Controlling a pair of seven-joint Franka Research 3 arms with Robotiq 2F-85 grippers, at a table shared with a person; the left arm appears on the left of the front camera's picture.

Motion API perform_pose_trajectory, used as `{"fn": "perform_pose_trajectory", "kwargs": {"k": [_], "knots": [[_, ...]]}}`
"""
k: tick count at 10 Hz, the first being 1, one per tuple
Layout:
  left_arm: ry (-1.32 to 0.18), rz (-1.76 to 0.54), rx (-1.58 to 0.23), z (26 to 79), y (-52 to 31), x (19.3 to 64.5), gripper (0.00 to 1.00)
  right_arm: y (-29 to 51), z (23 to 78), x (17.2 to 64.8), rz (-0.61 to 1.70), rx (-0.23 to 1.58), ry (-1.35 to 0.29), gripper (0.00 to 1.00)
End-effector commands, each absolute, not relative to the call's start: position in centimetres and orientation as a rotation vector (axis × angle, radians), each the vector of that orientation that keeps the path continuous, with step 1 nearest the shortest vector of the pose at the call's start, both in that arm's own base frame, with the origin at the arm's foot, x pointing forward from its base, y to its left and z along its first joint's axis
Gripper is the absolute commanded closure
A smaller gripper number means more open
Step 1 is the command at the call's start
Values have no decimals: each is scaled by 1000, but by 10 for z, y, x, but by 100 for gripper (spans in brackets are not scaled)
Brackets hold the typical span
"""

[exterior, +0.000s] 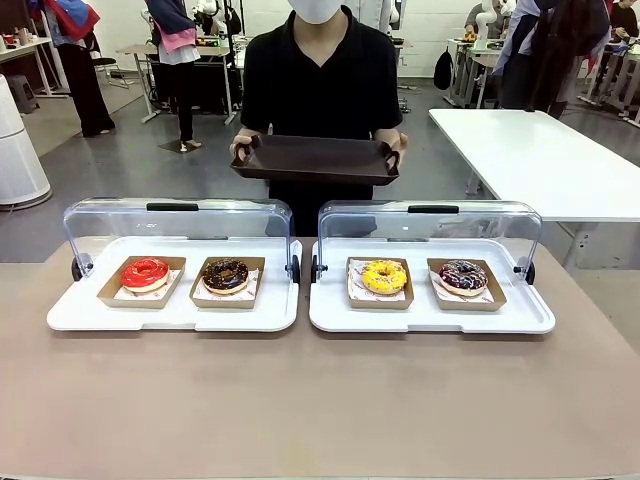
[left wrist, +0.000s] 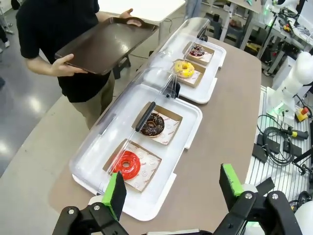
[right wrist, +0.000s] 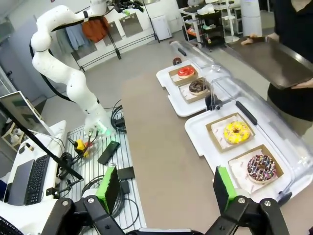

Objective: Provide the desired donut to the person.
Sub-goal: Pick up and lift the Paper togo box containing the Donut pointed at by the person.

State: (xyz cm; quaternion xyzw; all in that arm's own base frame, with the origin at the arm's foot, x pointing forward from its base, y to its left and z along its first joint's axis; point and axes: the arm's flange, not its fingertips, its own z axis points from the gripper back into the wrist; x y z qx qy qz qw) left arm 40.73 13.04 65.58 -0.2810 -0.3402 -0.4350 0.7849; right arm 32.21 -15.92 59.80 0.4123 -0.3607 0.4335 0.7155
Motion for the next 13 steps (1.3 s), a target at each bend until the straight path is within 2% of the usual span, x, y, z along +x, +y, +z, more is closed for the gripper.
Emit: {"fn": "perform_pose_trajectory", "kwargs": {"k": [1,13], "knots": [[-741,-937,-610,660,134,408,0,-159,596,324,971,925,-795,0],[-741,-937,-610,660,134,408,0,-159,596,324,971,925,-795,0]]}}
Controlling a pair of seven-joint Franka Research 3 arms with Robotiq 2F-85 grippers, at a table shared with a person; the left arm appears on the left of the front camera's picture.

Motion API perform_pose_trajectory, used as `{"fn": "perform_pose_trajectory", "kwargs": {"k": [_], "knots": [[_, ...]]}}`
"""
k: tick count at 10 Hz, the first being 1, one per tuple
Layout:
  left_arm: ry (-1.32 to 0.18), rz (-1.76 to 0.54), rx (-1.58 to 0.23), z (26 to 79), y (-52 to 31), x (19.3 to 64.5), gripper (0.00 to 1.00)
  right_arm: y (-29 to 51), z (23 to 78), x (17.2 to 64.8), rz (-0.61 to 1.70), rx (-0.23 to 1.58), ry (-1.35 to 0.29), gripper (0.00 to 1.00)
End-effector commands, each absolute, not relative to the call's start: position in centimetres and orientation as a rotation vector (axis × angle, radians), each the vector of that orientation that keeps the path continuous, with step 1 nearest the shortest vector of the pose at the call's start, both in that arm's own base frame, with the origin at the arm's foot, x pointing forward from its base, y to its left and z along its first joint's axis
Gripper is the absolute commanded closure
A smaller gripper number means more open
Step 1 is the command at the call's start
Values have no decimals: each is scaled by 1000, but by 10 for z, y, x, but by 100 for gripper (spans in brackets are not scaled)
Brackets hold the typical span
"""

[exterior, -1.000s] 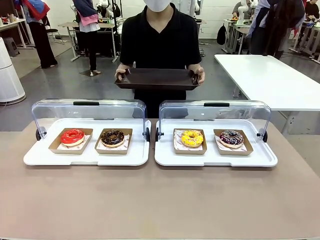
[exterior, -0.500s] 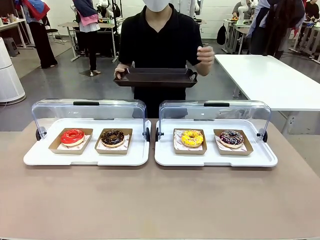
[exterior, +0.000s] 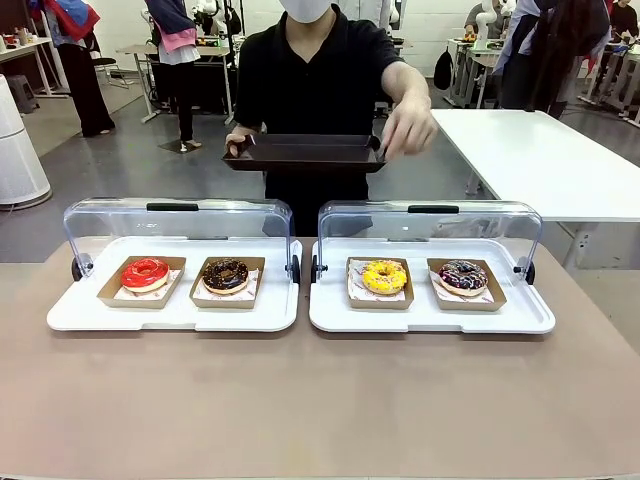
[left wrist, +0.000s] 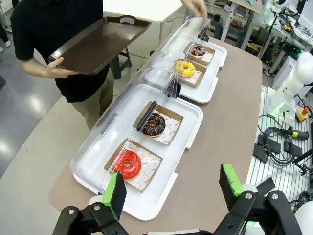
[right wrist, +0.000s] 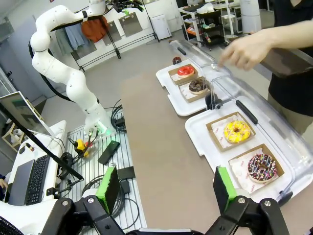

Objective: Provide the desired donut to the person.
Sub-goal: Pick up and lift the Paper togo box containing the Donut pointed at by the person.

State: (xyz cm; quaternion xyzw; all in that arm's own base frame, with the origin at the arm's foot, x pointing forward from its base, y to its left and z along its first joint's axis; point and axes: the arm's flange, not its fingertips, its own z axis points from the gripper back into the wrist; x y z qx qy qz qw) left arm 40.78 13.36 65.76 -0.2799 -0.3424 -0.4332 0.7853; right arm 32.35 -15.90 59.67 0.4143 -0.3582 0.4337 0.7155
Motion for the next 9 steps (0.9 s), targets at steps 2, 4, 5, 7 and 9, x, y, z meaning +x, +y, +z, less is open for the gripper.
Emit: {"fn": "perform_pose_trajectory", "kwargs": {"k": [2,4,5,7,9], "knots": [[-741,-937,-610,660,134,408,0,-159,596,324,971,925,-795,0],[-741,-937,-610,660,134,408,0,-159,596,324,971,925,-795,0],[-741,-937,-610,660,134,408,0,-159,596,324,971,925,-795,0],[-741,-937,-610,660,134,408,0,-159,596,324,971,925,-795,0],[-741,-937,-610,660,134,408,0,-159,596,324,971,925,-795,0]]}}
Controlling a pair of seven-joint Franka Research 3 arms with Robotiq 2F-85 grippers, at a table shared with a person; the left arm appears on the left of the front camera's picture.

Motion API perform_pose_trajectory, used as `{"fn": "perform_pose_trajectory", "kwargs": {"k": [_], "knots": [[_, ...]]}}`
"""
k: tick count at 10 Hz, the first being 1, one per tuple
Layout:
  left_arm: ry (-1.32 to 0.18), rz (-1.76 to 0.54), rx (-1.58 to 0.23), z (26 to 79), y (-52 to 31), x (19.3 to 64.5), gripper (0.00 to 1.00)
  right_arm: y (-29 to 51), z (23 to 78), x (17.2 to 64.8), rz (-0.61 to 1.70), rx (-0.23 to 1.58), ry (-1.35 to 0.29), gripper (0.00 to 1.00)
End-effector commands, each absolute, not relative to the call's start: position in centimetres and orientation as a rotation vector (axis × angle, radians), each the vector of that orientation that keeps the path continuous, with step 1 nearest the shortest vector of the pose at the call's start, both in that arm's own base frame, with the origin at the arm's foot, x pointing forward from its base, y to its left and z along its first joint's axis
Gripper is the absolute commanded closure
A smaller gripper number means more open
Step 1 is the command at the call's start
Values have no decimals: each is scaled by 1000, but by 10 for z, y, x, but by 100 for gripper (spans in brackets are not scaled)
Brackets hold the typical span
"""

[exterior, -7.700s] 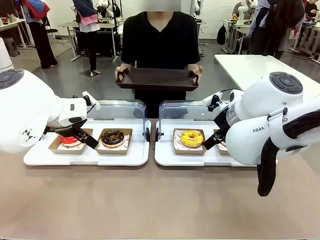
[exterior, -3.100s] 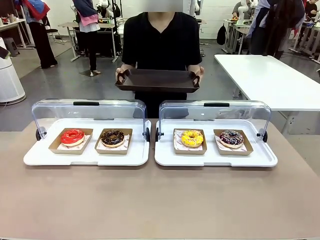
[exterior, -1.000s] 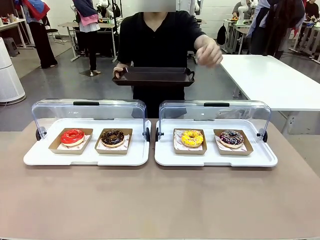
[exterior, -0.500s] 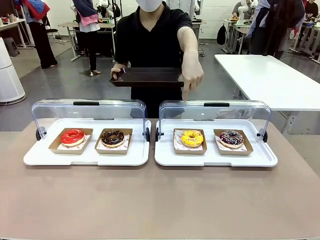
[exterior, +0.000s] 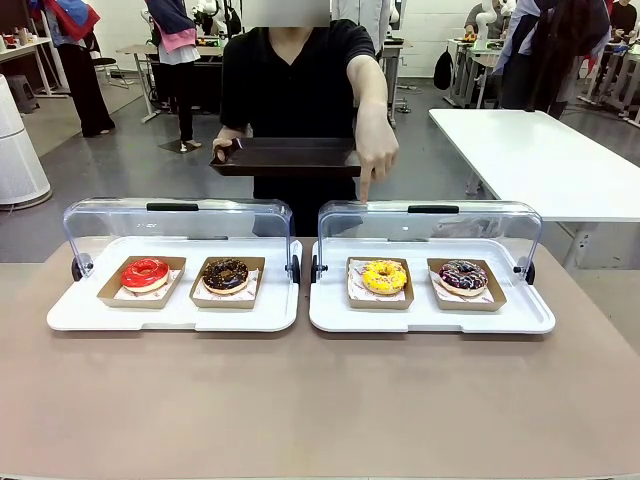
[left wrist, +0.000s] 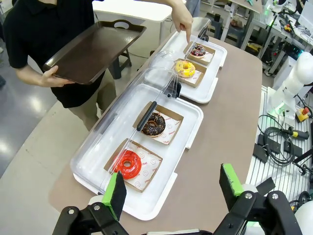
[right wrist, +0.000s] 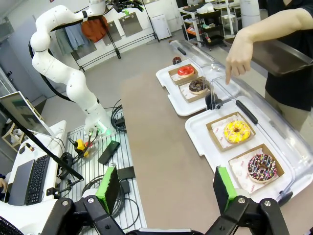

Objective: Provide the desired donut to the person.
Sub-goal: Pick up and lift the Paper togo box containing the Donut pointed at by the person.

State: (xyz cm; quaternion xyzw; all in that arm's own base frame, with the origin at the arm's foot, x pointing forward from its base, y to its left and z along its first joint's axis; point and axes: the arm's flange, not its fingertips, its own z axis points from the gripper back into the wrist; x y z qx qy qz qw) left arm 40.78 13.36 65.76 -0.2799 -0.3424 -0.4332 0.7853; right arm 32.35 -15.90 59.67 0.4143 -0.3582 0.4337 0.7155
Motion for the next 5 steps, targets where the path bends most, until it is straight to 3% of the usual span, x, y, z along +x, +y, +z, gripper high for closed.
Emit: {"fn": "perform_pose_trajectory", "kwargs": {"k": [1,5], "knots": [[-741,-937,-610,660,134,408,0,-159,596,324,971,925,-795,0],[-741,-937,-610,660,134,408,0,-159,596,324,971,925,-795,0]]}}
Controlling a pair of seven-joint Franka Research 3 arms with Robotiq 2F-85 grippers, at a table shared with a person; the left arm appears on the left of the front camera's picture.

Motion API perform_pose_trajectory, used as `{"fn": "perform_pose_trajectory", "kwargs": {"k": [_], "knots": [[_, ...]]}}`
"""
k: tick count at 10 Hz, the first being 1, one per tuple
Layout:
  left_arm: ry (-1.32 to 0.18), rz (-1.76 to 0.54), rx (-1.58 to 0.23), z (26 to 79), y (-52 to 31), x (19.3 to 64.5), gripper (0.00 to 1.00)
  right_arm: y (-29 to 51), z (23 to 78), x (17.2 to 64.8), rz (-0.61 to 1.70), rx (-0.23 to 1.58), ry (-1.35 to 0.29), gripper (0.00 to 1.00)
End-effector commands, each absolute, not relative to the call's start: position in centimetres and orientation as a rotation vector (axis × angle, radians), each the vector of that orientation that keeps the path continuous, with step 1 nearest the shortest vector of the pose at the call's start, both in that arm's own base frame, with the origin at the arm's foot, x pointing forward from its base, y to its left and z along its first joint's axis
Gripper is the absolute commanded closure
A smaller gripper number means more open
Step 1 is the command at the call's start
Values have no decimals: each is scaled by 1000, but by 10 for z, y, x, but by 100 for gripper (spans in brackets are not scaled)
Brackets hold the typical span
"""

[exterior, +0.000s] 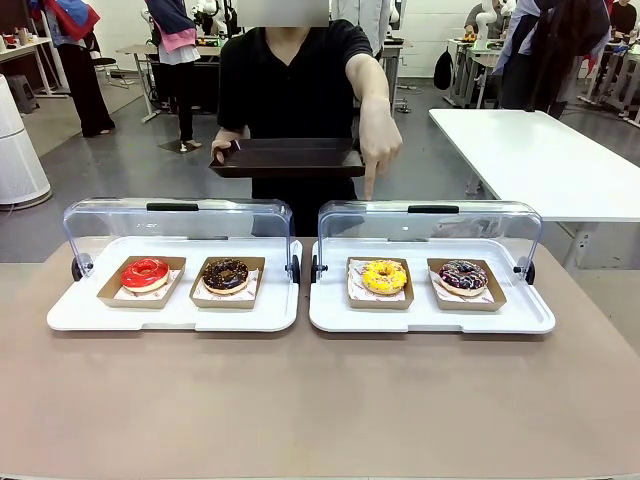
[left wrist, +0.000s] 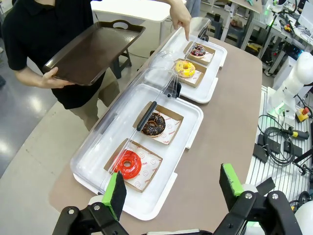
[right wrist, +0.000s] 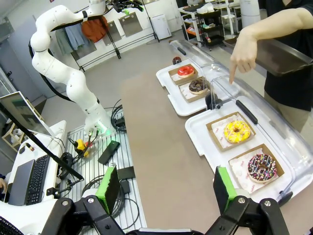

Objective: Provide the desired donut to the person.
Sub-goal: Pick up and lift the Paper togo box containing the Donut pointed at by the person.

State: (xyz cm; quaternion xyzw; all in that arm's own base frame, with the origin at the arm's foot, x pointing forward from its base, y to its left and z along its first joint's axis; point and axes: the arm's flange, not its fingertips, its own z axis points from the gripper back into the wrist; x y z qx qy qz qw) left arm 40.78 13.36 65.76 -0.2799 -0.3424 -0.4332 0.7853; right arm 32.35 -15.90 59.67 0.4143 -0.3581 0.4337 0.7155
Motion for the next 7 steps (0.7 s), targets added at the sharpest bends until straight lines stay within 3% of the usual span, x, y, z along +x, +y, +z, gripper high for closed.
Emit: {"fn": "perform_pose_trajectory", "kwargs": {"k": [1,5,7], "knots": [[-741,-937,-610,660,134,408,0,-159,596,324,971,925,-795,0],[-741,-937,-610,660,134,408,0,-159,597,323,960,917,-793,0],[-741,-937,-610,660,134,408,0,-94,610,333,1162,727,-606,0]]}}
